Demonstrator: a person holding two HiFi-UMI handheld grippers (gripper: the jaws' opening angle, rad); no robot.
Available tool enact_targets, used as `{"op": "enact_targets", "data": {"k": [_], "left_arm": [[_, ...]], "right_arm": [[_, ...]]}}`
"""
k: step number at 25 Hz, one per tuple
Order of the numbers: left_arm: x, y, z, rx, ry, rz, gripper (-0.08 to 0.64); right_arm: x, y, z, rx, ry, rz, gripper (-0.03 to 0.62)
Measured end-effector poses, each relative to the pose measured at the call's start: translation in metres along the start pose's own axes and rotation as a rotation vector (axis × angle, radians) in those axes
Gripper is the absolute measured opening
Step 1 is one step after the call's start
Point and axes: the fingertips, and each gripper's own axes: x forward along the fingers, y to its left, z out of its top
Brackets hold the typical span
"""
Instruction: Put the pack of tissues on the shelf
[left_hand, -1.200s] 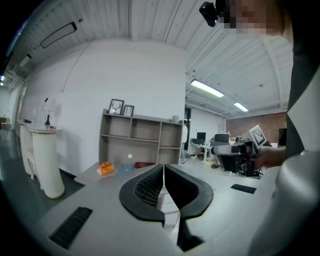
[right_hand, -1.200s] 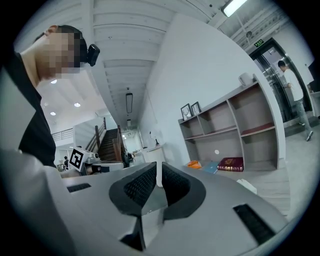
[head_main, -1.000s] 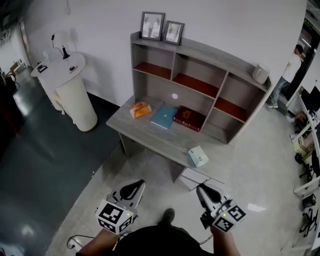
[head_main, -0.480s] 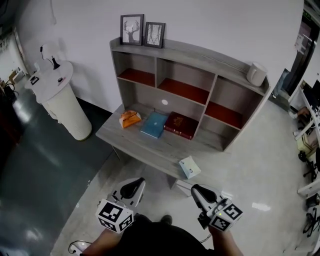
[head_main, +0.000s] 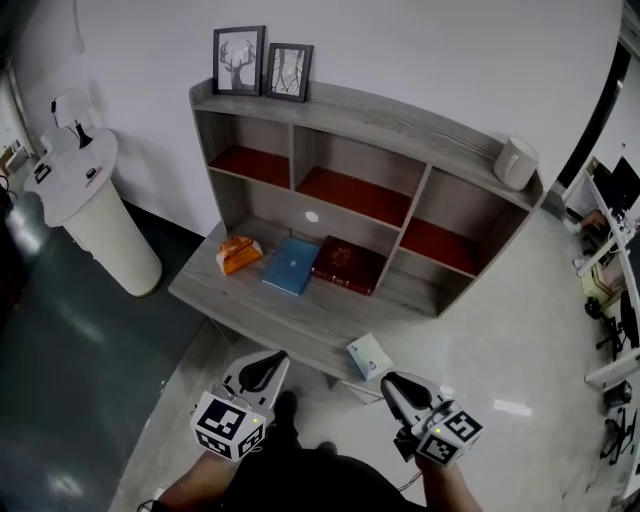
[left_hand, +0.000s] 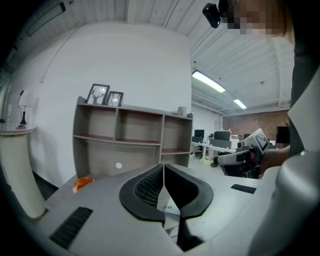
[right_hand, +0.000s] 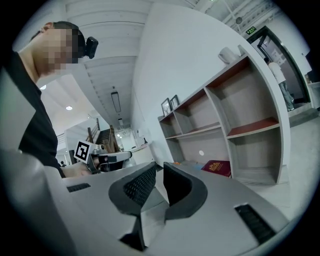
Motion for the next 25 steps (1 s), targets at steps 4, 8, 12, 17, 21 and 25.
{"op": "enact_targets", "data": {"k": [4,8,12,17,21,25], "left_arm": [[0.032,0.045,0.014,0.007,-0.006,-0.032,0.021],[0.060,0.085,0.021,0.015,-0.006,-0.087,0.021],[0.086,0.119,0.020,0.036,0.016,-0.144,0.021],[0.113,0.143,0.019,0.044,0.028,-0.207,0.020],[0.135,0.147,0.018,0.026,0.018,-0.216,0.018],[0.158,0.137,0.013,0.004,0.038,-0.240,0.017]], "right_arm": [[0.044,-0.021,0.011,0.008,0.000,-0.037,0.021],[0.094,-0.034,0.021,0.013,-0.005,-0.064,0.021],[0.130,-0.048,0.031,0.016,-0.004,-0.118,0.021],[0.152,-0.062,0.031,0.023,-0.004,-0.195,0.021],[0.151,-0.074,0.022,0.039,0.013,-0.242,0.021],[0.134,-0.090,0.015,0.057,0.012,-0.299,0.023]]}}
